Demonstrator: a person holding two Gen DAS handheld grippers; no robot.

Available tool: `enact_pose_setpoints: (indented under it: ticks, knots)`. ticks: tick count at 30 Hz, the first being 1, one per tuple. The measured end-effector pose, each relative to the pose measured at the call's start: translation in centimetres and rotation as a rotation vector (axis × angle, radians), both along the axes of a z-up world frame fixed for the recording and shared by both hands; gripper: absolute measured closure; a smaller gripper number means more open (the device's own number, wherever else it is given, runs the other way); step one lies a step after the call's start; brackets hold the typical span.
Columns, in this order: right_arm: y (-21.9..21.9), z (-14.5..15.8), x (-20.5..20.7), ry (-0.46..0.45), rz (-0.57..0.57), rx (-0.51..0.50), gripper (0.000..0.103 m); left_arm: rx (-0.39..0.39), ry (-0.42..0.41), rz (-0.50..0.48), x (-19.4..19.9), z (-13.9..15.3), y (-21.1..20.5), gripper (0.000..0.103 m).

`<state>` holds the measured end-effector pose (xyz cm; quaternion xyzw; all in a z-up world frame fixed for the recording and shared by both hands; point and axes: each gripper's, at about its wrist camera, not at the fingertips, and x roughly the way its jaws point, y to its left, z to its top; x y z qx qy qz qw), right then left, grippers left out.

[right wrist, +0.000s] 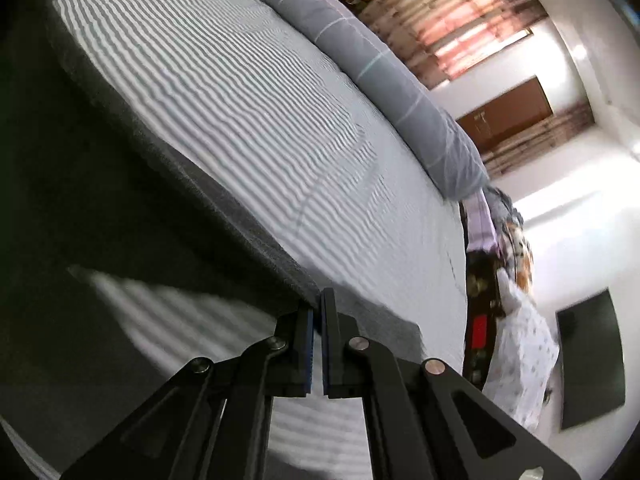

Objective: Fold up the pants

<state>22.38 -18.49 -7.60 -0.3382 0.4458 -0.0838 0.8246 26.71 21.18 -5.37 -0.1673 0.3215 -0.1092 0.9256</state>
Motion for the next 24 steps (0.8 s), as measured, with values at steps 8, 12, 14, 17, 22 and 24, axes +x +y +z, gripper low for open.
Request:
enact_pose_setpoints:
  ticks: [8,12,14,17,22,24]
  knots:
    - [-1.7,-0.6,-6.3,0.015,-0.11,0.099,0.102,0.062,0.035,-0.165,-7.1,-0.1,-0.7,0.097]
    - [-1.5,-1.9,-9.3,0.05,-0.146,0.142,0.102,0.101,0.081,-0.215,-10.1,-1.5,-1.3,0.097]
    - [-1.4,-2.9,-10.4,0.073,-0.155,0.153,0.102,0.103,0.115,-0.229,-11.5,-2.4,-1.3,0.097]
    - [-0.9,-4.7,-12.4,0.111,-0.162,0.157,0.102,0.107,0.175,-0.247,-13.0,-3.8,-1.2,0.094]
    - [-0.5,-7.7,-13.1,0.17,-0.195,0.179,0.1,0.121,0.306,-0.252,-14.7,-5.8,-0.9,0.086]
    - [-0.7,-8.3,-13.0,0.186,-0.214,0.201,0.097,0.119,0.34,-0.234,-15.4,-5.9,-0.8,0.083]
